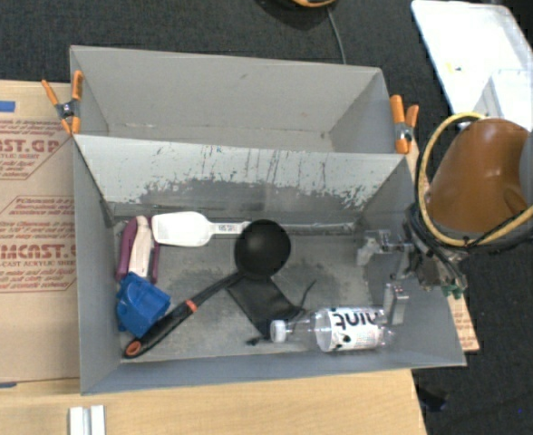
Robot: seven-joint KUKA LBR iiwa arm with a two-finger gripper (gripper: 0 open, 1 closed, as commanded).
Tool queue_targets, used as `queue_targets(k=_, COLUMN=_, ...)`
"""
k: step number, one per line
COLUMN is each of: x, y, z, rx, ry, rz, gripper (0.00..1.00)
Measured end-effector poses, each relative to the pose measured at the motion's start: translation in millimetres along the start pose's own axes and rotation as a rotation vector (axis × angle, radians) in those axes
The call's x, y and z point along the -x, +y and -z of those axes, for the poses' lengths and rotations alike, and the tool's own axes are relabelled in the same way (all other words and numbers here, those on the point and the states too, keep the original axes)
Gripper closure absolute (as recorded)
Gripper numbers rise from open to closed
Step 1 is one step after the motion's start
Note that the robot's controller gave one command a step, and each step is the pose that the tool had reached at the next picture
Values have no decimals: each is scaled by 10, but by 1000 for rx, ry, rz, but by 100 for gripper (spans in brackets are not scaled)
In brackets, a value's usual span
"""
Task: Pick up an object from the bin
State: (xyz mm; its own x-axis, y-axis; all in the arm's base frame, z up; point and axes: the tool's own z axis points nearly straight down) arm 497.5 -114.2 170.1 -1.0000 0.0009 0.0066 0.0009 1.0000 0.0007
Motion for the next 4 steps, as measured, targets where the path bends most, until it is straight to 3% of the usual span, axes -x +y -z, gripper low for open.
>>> queue_targets(k=1, x=19, y=4, z=38, rx=-1, ry=-8, rz=1, gripper=0)
queue_targets(k=2, x=-61, y=236, z=-420, rx=-3, ry=-11, rz=88, gripper=0)
queue_targets(k=4, x=-138, y=265, z=-942, rx=-2, ry=-16, rz=108, gripper=0)
